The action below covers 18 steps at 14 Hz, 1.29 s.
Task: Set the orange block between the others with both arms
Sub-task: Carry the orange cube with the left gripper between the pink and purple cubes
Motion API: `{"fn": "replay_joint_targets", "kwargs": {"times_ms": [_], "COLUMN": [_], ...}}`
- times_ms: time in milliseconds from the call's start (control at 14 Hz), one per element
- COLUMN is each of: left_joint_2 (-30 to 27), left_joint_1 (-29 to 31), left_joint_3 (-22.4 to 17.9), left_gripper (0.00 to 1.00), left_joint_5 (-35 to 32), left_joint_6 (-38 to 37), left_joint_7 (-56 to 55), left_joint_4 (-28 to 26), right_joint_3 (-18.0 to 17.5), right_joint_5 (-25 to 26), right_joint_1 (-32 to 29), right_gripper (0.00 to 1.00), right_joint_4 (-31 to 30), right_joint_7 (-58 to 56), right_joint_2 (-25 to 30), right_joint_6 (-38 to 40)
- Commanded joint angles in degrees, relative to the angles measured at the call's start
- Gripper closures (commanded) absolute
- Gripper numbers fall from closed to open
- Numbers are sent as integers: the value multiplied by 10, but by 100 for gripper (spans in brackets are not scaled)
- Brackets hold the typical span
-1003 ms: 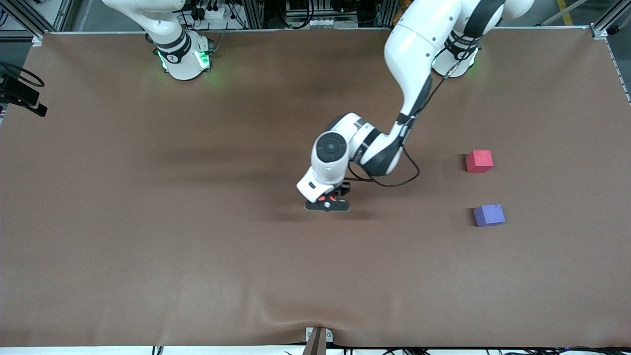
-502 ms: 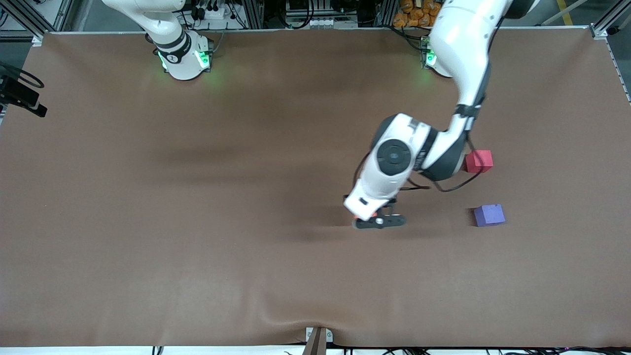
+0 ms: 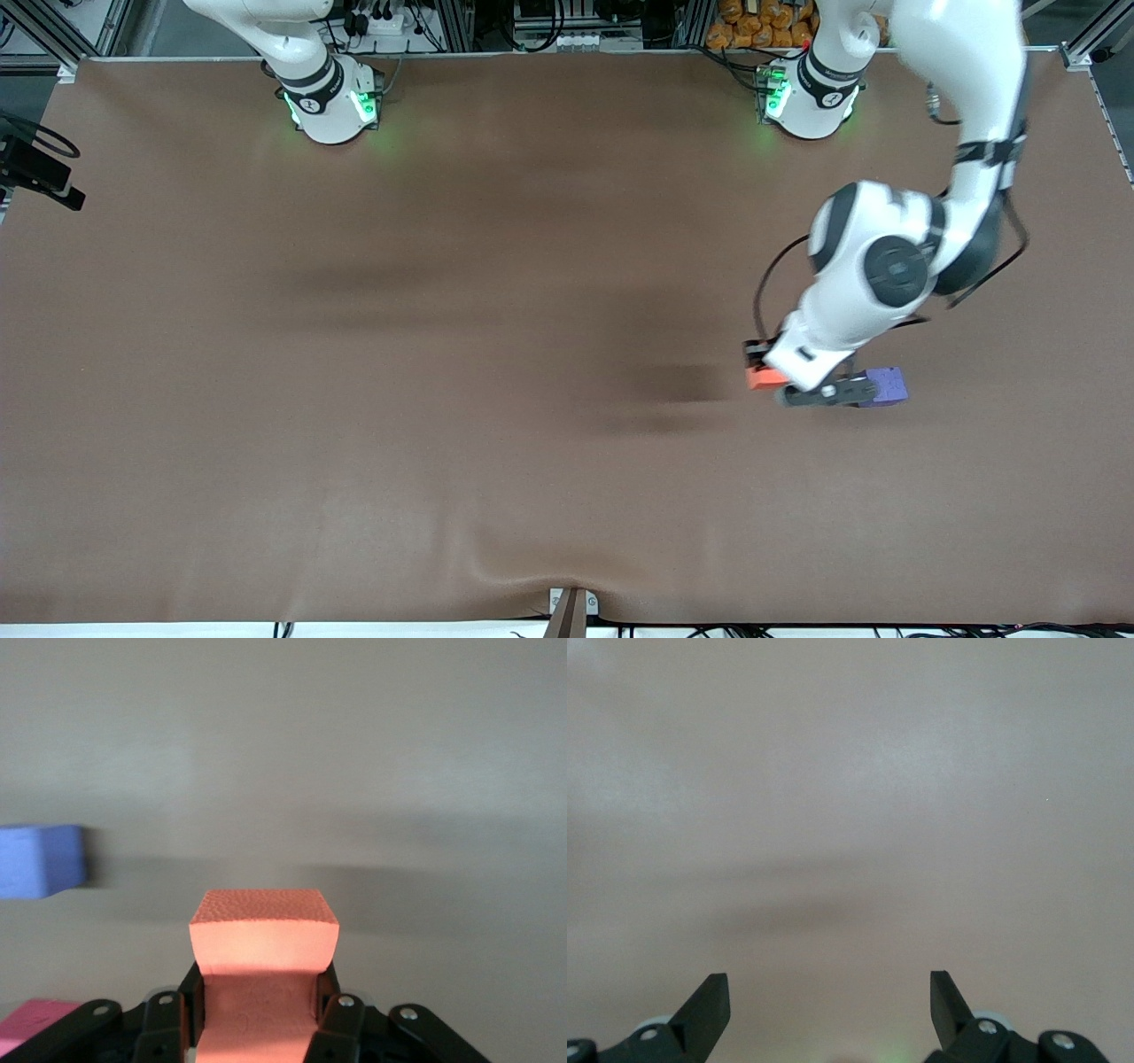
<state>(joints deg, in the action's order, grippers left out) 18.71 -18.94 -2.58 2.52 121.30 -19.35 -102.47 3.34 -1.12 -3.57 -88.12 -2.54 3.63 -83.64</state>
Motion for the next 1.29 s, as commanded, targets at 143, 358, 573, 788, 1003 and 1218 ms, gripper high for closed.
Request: {"fn": "replay_joint_targets", "kwargs": {"times_ms": [143, 358, 573, 788, 1003, 1218], "left_joint_2": [-122, -122, -112, -95, -69, -55], "left_joint_1": [90, 164, 192, 192, 198, 198], "left_joint_3": [10, 13, 12, 12, 12, 12], "left_gripper": [86, 84, 84, 84, 84, 84], "left_joint_5": [-51, -47, -45, -44, -20, -11], "left_joint_6": [15, 69, 173, 197, 224, 231], "left_joint_7": [103, 215, 246, 249, 257, 257], "left_joint_4": [-150, -201, -270, -273, -271, -267], "right_joint_3": [-8, -7, -8, -8, -8, -9], "right_joint_5": [-4, -3, -3, -3, -3, -3], "right_joint_1": [-9, -11, -8, -8, -7, -7], "right_gripper": [0, 0, 0, 0, 0, 0], "right_joint_4": [11, 11, 11, 11, 11, 11], "right_joint_7": [4, 3, 4, 5, 5, 5], "right_joint_2": [-3, -3, -4, -4, -5, -6], "right_joint_6": [9, 8, 8, 7, 7, 8]}}
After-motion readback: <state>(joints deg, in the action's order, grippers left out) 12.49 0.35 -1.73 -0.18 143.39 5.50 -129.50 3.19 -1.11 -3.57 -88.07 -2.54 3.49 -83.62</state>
